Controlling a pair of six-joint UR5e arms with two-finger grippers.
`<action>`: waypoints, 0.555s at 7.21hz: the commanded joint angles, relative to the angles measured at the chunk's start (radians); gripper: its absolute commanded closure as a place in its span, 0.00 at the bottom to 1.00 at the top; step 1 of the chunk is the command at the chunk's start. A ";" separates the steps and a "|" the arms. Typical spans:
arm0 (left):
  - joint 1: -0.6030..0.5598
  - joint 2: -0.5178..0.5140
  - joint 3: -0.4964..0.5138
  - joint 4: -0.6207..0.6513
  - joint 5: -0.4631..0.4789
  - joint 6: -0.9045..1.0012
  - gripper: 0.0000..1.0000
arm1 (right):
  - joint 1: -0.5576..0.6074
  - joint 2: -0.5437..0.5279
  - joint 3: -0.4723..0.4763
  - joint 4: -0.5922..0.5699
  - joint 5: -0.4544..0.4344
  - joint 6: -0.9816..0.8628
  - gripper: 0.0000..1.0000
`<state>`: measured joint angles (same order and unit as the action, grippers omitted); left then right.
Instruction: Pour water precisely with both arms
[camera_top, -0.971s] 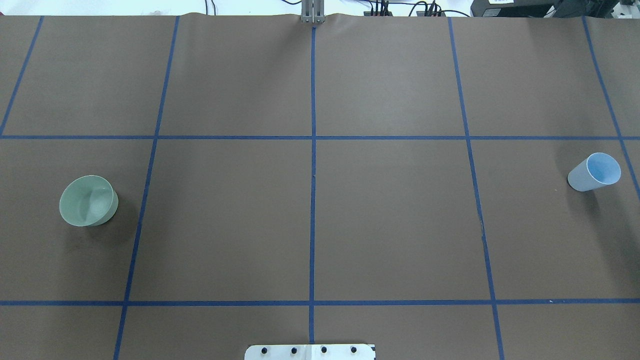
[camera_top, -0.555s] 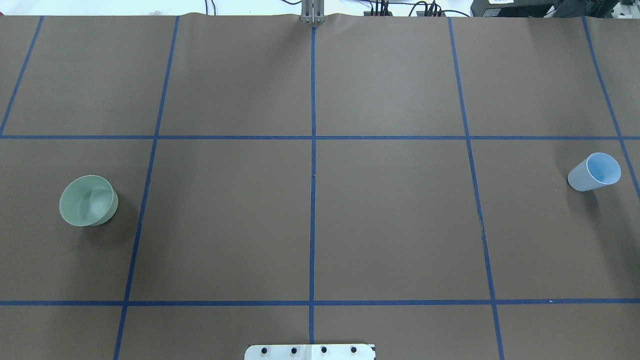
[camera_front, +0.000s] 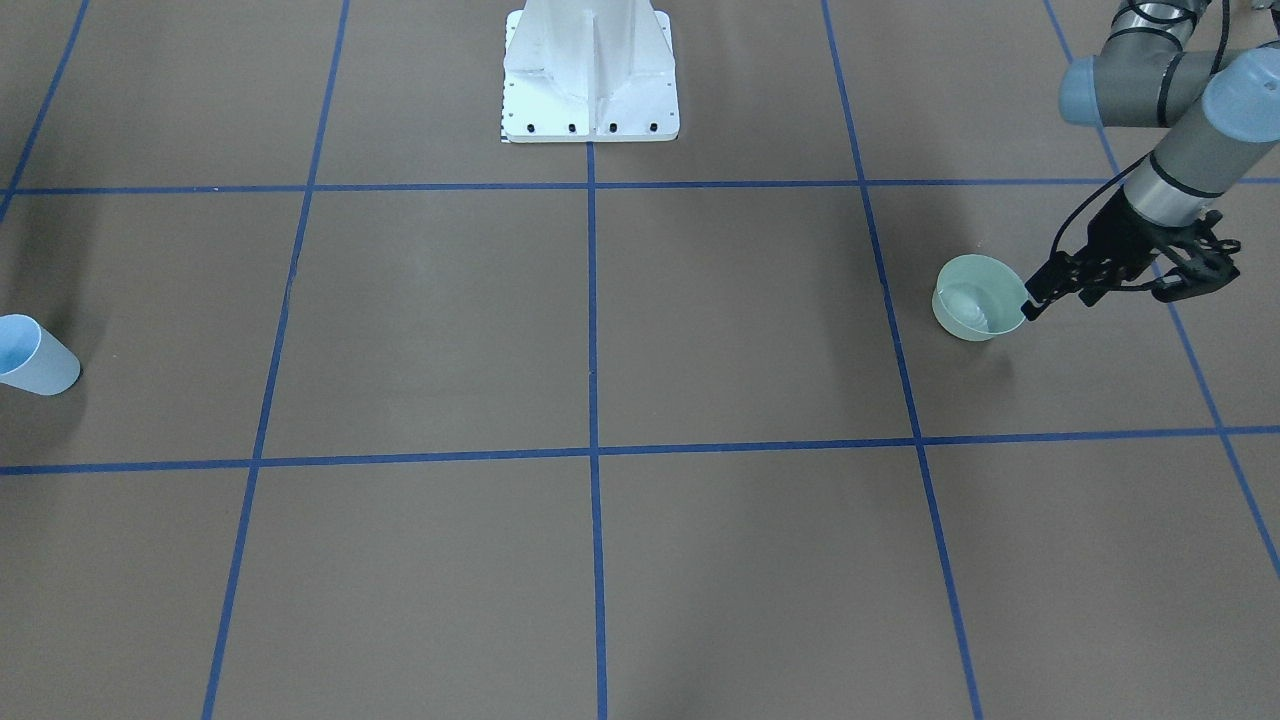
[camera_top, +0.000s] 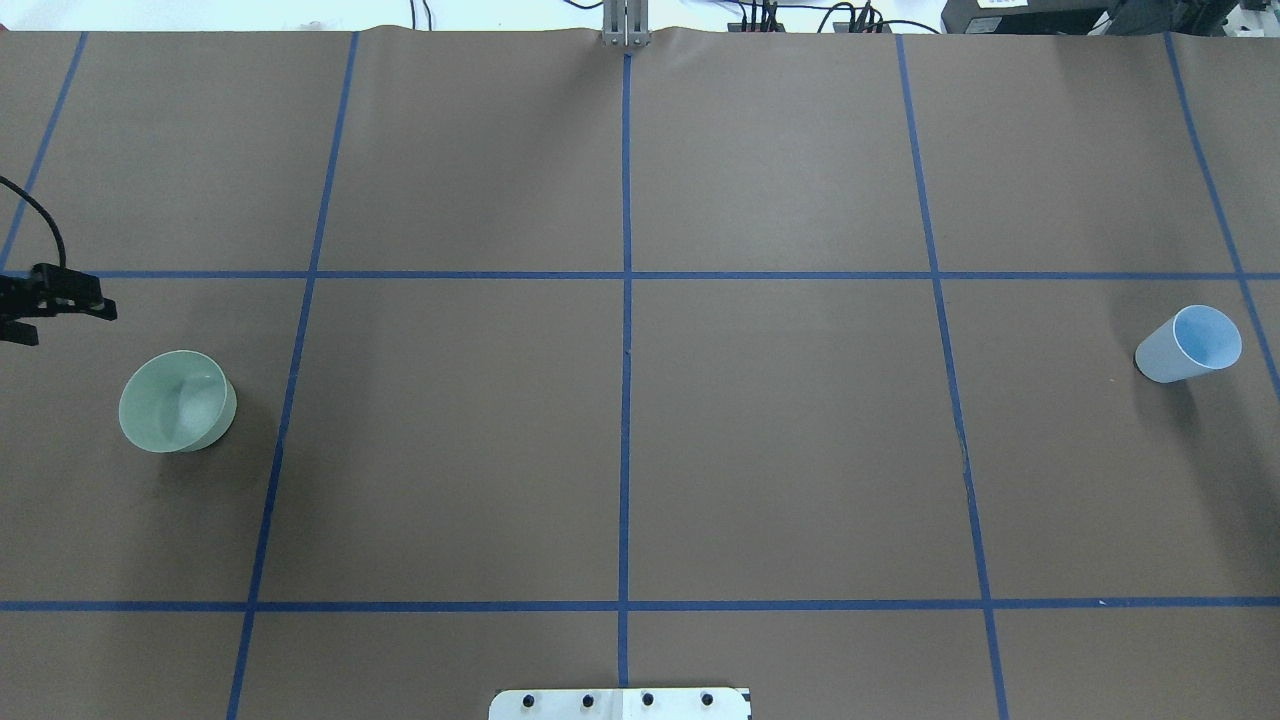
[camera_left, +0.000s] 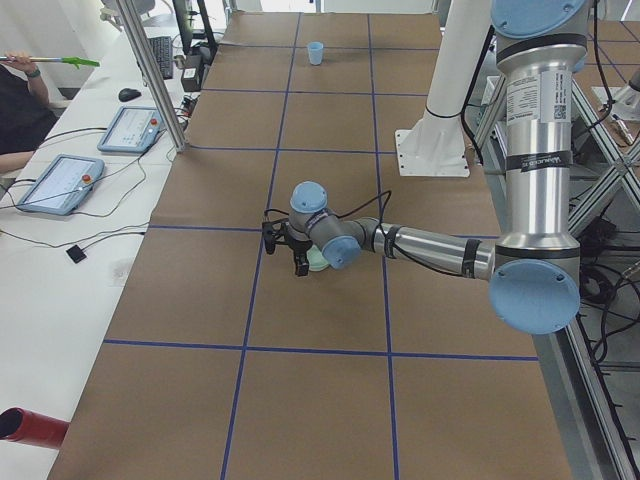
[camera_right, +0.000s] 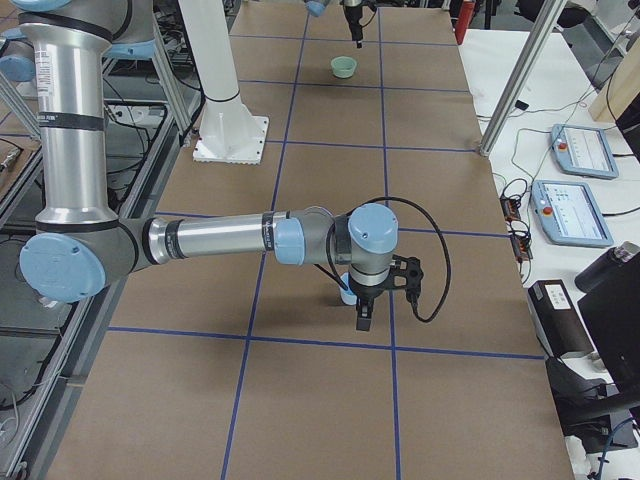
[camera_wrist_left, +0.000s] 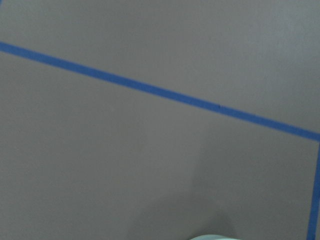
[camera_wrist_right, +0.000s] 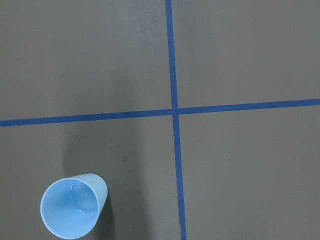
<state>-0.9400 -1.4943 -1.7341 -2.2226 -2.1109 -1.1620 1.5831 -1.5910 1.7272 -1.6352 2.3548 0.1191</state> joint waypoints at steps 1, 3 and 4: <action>0.046 0.002 0.001 0.003 -0.001 -0.011 0.01 | 0.000 0.000 0.000 0.000 0.001 0.001 0.00; 0.085 0.008 0.004 0.009 -0.001 -0.015 0.01 | 0.000 0.000 0.002 0.000 0.001 0.001 0.00; 0.098 0.011 0.004 0.024 -0.001 -0.016 0.01 | 0.000 -0.001 0.003 0.000 0.001 0.001 0.00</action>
<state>-0.8612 -1.4879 -1.7314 -2.2120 -2.1120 -1.1763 1.5831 -1.5910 1.7286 -1.6352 2.3561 0.1196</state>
